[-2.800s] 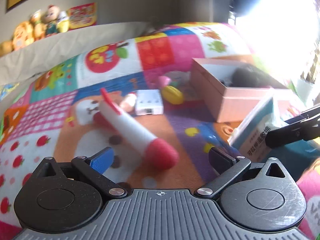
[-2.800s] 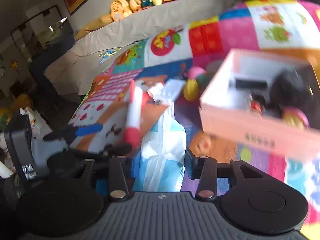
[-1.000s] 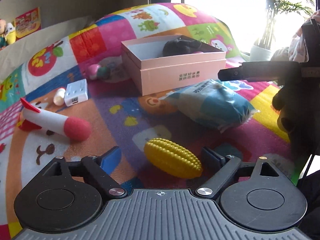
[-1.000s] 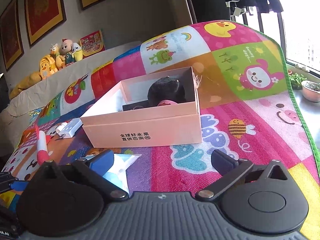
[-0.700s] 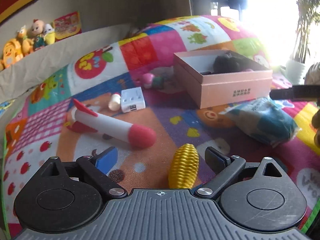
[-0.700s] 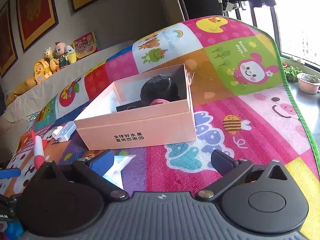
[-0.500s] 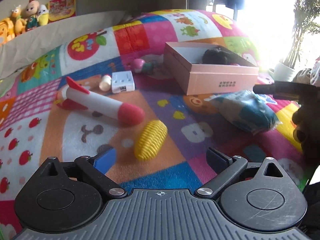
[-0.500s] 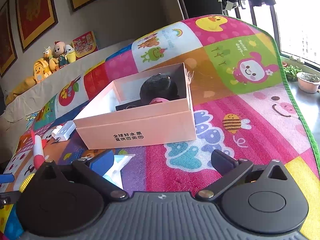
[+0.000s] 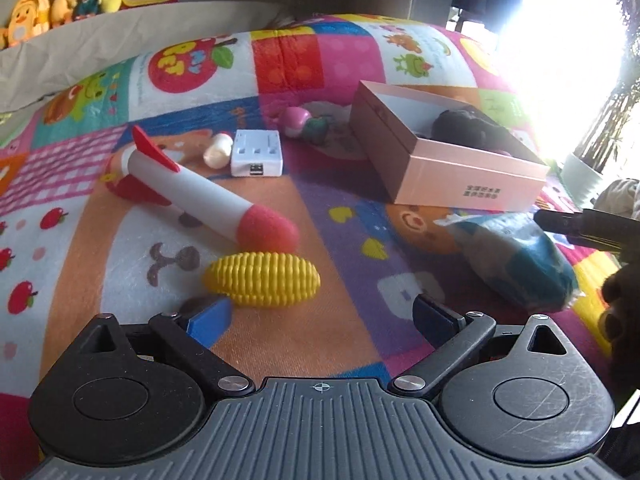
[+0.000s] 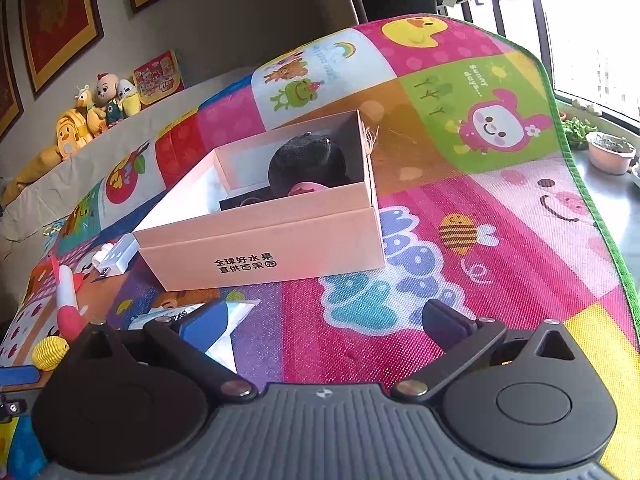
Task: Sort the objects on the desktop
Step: 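Lower the yellow corn toy onto the mat and open the left gripper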
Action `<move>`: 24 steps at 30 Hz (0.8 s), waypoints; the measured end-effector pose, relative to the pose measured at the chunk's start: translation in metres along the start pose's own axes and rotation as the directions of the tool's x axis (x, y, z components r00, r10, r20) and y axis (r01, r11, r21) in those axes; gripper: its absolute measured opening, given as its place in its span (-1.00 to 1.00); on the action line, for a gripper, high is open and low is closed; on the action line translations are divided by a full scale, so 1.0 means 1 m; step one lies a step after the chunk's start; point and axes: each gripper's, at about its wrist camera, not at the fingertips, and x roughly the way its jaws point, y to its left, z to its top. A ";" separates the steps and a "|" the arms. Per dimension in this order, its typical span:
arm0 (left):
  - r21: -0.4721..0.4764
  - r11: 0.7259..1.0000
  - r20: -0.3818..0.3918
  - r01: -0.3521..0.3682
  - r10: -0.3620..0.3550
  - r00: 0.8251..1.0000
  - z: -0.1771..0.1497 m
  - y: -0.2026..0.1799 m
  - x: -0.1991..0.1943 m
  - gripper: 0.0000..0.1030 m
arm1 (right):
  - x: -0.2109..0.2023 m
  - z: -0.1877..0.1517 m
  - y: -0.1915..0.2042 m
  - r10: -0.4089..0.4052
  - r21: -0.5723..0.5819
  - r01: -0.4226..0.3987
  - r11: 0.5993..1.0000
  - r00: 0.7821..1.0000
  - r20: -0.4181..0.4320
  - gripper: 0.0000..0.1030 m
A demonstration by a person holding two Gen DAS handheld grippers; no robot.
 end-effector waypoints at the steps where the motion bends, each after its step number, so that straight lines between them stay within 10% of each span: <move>1: 0.008 1.000 0.002 0.011 -0.011 1.000 0.001 0.000 0.001 0.94 | 0.000 0.000 0.000 0.000 0.001 0.000 1.000 1.000 0.000 1.00; 4: 0.065 0.995 0.017 0.078 -0.079 0.997 0.001 -0.003 -0.008 0.95 | 0.003 0.000 -0.001 0.003 0.005 -0.003 1.000 1.000 -0.021 1.00; 9: 0.159 0.987 0.082 -0.025 0.012 0.997 -0.004 0.001 -0.020 0.99 | 0.010 0.001 -0.003 0.019 0.019 -0.017 1.000 0.998 -0.063 1.00; 19: 0.127 0.989 -0.033 0.079 -0.075 0.997 -0.005 -0.020 0.008 1.00 | 0.007 0.001 -0.014 0.065 0.077 -0.062 0.995 0.997 -0.048 1.00; 24: 0.156 0.988 -0.031 0.008 -0.003 1.000 -0.014 -0.035 0.011 1.00 | 0.007 0.001 -0.012 0.061 0.068 -0.057 0.996 0.997 -0.050 1.00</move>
